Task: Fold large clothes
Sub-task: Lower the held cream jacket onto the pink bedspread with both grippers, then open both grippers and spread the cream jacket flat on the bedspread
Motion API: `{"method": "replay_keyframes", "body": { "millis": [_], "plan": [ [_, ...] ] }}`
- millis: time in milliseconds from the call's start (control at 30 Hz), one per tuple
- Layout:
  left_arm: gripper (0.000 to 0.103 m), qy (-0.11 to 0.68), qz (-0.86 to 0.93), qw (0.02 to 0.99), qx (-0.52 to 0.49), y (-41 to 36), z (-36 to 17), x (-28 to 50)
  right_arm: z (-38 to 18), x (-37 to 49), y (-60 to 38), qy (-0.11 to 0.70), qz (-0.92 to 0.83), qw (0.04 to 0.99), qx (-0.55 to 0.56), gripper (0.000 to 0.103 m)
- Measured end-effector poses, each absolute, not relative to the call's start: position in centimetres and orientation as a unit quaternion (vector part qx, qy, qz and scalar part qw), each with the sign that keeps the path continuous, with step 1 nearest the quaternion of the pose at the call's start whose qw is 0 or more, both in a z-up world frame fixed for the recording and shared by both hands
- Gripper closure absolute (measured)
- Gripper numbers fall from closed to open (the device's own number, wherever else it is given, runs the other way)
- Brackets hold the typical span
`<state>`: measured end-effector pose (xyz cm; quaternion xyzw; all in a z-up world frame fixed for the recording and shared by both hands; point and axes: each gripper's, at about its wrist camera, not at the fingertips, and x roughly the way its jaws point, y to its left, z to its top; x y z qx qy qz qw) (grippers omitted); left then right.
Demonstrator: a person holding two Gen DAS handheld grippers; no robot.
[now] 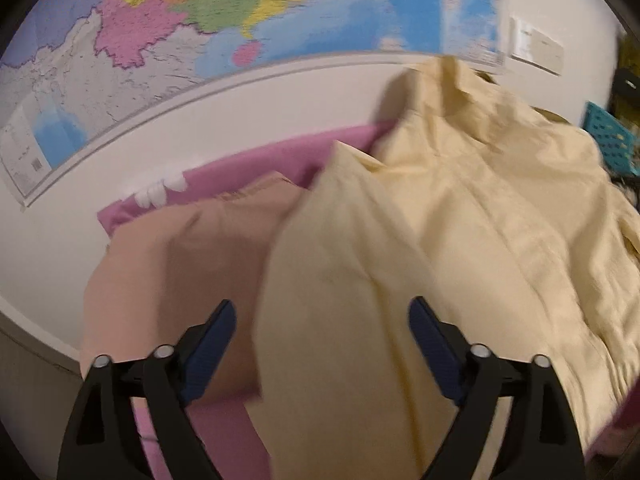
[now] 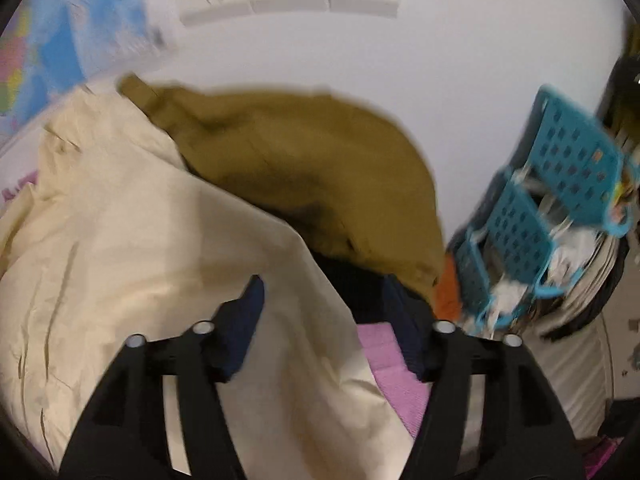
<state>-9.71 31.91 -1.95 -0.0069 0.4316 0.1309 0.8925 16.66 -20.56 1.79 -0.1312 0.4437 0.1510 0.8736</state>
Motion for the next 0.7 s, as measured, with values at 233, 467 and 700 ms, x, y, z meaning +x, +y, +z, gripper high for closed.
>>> {"method": "replay_keyframes", "body": {
  "millis": [233,467,700],
  "plan": [
    [0.026,0.47,0.099,0.872,0.093,25.9,-5.8,-12.2,5.8,9.2,-19.0,0.365,0.24,0.893,-0.107,0.027],
    [0.1,0.456,0.18,0.871,0.02,31.8,-1.7,-13.7,5.0,5.6,-16.4,0.367,0.311,0.871,-0.105,0.027],
    [0.073,0.406,0.214,0.886,-0.068,40.1,4.1,-14.4,4.6,4.5,-15.7,0.368,0.343,0.86,-0.085,0.027]
  ]
}}
